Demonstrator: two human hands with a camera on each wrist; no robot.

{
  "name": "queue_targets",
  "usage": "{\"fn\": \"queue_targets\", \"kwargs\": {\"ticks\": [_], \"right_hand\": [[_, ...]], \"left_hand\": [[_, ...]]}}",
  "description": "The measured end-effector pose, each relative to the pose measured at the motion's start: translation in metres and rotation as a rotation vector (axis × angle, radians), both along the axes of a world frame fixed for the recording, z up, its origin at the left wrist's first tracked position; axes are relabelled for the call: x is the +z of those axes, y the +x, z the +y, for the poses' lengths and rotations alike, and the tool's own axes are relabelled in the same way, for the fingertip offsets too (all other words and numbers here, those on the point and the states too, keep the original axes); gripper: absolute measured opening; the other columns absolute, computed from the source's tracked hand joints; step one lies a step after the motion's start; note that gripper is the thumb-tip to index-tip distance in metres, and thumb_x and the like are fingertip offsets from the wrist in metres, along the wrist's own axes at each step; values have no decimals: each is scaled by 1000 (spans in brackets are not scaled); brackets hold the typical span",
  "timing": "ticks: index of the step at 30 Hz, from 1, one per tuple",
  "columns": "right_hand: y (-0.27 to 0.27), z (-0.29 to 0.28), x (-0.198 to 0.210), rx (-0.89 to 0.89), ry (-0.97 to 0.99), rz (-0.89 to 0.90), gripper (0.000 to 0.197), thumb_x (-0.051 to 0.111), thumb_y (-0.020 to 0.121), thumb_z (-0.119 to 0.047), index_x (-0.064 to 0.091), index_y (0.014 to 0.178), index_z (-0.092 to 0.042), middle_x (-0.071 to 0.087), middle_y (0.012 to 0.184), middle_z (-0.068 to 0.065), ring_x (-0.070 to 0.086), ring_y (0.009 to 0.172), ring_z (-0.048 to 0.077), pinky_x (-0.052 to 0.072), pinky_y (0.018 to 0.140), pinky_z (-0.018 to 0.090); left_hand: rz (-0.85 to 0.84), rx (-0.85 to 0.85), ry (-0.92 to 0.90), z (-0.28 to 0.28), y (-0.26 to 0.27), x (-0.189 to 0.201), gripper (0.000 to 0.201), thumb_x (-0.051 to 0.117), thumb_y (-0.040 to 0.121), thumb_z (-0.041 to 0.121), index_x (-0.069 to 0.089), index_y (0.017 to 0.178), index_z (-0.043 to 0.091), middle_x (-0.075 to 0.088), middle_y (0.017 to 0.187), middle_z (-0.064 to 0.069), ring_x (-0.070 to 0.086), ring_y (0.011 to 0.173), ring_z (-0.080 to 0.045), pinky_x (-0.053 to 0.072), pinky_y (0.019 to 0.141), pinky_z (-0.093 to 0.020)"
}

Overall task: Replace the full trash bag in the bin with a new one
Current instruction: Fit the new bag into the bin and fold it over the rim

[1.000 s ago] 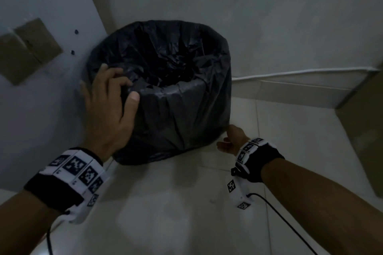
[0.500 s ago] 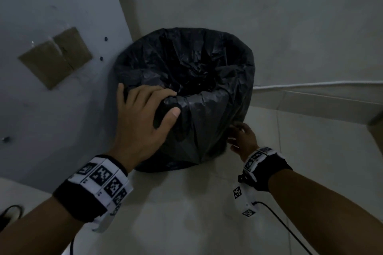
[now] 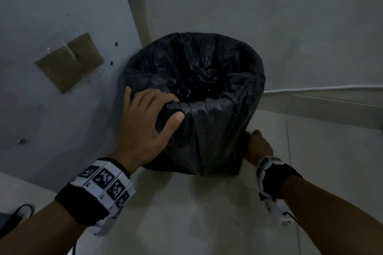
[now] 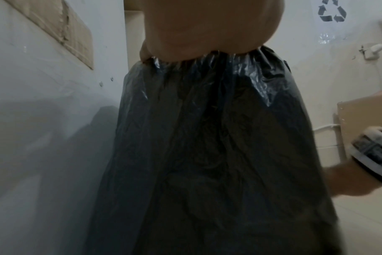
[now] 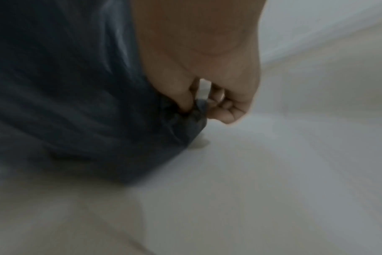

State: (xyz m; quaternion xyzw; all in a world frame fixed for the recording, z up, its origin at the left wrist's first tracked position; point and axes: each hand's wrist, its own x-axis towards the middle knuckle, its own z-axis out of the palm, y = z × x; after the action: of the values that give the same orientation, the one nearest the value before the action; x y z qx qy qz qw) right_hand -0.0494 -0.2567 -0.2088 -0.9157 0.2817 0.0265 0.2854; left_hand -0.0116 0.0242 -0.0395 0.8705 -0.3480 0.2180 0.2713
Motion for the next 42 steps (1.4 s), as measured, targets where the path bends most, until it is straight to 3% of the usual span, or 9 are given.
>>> {"fn": "queue_targets", "kwargs": {"ticks": [5,17,21,25,28,31,35,38,42], "right_hand": [[-18,-17,14,-30,32,94,37,46,99,-20,50,134,-11,49,130,23,55,112,38,44,87,35],[9,1,150,-29,-6,-1046,38,35,99,-31,61,116,-9,60,113,8,54,108,27,40,90,33],[-10,13,177,423,-397,-902,48,28,101,-45,68,113,-20,65,121,-2,50,125,24,36,101,40],[-26,18,186,545,-683,-661,59,14,100,-55,60,82,-22,64,87,-5,55,108,24,36,91,40],[-28,25,201,535,-656,-623,50,22,98,-57,62,97,-27,65,95,-7,57,101,19,35,98,41],[-26,35,215,686,-541,-545,53,19,97,-55,58,127,-34,64,122,-9,56,113,13,36,103,40],[-29,40,222,802,-586,-338,61,6,94,-60,61,89,-33,62,73,-5,54,71,15,41,87,35],[-33,38,227,808,-540,-373,62,12,93,-63,55,127,-33,66,105,-3,58,95,17,43,81,30],[-21,22,240,771,-652,-275,65,6,93,-63,37,145,-39,45,147,-10,33,138,18,28,109,34]], "left_hand": [[-2,32,-1,2,4,5,47,39,92,57,54,124,26,56,125,-2,42,131,-24,26,103,-66],[56,-79,134,-5,14,27,51,26,93,62,50,132,39,59,130,13,46,127,-6,5,119,-50],[72,-116,288,-7,19,39,67,4,91,67,59,121,40,70,97,12,61,100,-9,10,119,-47],[63,-12,389,0,25,40,93,-12,84,72,63,58,22,52,55,8,51,64,-7,16,117,-35],[37,-59,302,-1,30,40,97,-6,88,71,72,72,16,66,73,1,58,76,-13,35,103,-32],[30,-124,331,-5,32,50,71,9,95,62,69,112,29,60,128,10,44,127,-13,31,109,-35],[341,18,682,-2,49,64,95,-7,83,71,69,113,23,68,116,-6,58,113,-22,25,113,-36],[287,37,673,5,55,65,104,-12,77,77,72,97,18,71,96,-5,62,94,-17,30,111,-40],[213,42,739,7,63,63,91,-11,80,76,44,141,36,30,156,8,9,148,-16,1,119,-51]]}}
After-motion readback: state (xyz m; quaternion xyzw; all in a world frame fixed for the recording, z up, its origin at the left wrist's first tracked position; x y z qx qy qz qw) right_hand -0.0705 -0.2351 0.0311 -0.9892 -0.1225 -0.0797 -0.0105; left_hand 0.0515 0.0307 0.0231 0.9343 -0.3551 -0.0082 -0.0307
